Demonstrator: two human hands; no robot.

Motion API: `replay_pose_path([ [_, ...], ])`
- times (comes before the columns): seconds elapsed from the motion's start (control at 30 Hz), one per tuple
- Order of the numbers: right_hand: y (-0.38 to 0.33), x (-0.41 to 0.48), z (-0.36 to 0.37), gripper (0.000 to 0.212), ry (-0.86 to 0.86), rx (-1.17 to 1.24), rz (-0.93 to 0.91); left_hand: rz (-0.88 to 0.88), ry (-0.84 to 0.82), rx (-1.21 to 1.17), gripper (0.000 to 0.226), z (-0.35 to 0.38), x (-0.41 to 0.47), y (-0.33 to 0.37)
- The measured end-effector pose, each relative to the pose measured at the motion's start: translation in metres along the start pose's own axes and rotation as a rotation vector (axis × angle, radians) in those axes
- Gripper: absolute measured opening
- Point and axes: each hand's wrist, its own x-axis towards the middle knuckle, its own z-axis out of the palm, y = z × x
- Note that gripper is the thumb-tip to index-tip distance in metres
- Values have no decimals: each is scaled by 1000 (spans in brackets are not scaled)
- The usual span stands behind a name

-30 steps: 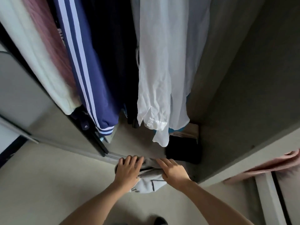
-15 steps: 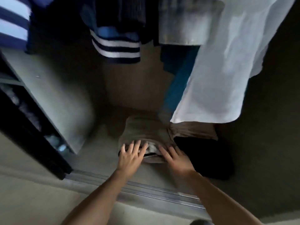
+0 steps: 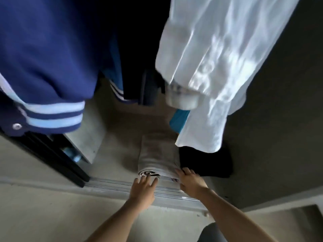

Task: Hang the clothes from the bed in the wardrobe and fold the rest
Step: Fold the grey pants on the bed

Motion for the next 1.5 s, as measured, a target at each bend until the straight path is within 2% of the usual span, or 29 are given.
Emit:
replay_pose_path([
  [0.13,-13,-78,-77,59,5,56,79,87,105,-48,74,-100,-61,11],
  [0.2,-19,-116,-107,59,15,106,123,74,-53,-87,70,-150,-88,17],
  [0.23,-22,-142,-124,59,14,134,158,63,-71,-98,66,-172,-101,22],
  [0.33,-28,-205,-154,60,17,171,212,129,70,-131,60,-219,-133,31],
  [0.37,-31,-226,-163,59,4,171,220,183,40,-181,58,-238,-150,36],
  [0.4,-35,-248,-171,58,13,176,232,254,82,-191,55,-253,-166,42],
  [0.5,-44,-307,-201,53,77,180,272,348,204,-147,53,-295,-192,56],
  [0.63,-52,-388,-233,55,164,188,347,410,251,-201,54,-348,-216,74],
  [0.73,-38,-461,-249,55,229,192,453,452,192,-293,48,-383,-230,101],
  [0.8,-23,-506,-252,55,272,210,531,498,148,-280,46,-392,-234,118],
  [0.93,2,-592,-243,53,388,293,708,558,191,-282,44,-403,-244,170],
  [1.17,36,-746,-181,51,566,471,962,770,83,-293,42,-387,-311,344],
  [1.27,53,-824,-150,47,576,484,1078,885,32,-341,41,-371,-353,428],
  [1.33,60,-887,-122,46,567,476,1220,978,-49,-325,41,-354,-390,484],
  [1.43,54,-953,-88,52,542,535,1376,1076,-136,-272,42,-341,-427,537],
  [1.5,55,-993,-70,53,522,542,1450,1134,-133,-259,42,-343,-439,581],
])
